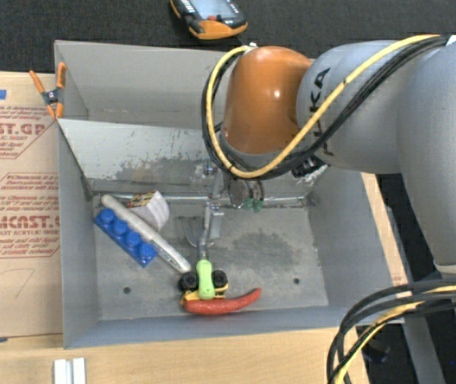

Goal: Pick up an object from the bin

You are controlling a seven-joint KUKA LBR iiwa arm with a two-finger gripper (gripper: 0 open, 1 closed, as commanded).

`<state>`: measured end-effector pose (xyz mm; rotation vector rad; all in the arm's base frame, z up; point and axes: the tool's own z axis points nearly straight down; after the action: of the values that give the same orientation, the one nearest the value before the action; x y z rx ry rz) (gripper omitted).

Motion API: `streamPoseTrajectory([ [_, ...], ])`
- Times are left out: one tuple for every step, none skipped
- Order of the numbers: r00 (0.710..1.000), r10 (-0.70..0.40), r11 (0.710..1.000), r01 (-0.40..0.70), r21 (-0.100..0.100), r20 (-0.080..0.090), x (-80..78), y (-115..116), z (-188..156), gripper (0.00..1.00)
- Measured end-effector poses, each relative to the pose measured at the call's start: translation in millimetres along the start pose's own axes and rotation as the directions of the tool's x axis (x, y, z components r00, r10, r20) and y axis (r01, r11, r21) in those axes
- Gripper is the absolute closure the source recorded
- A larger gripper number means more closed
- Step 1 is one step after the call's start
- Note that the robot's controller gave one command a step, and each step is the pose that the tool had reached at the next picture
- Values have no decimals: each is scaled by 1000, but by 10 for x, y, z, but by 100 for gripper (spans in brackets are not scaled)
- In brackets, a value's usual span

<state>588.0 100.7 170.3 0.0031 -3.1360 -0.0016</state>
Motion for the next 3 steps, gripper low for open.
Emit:
streamPoseTrajectory([
  [1000,2,1000,-2,-1,7,-14,-7,-51,0],
  [932,-363,932,363,1,10,448,-144,906,0],
  [915,-403,915,403,1,7,721,-236,401,0],
])
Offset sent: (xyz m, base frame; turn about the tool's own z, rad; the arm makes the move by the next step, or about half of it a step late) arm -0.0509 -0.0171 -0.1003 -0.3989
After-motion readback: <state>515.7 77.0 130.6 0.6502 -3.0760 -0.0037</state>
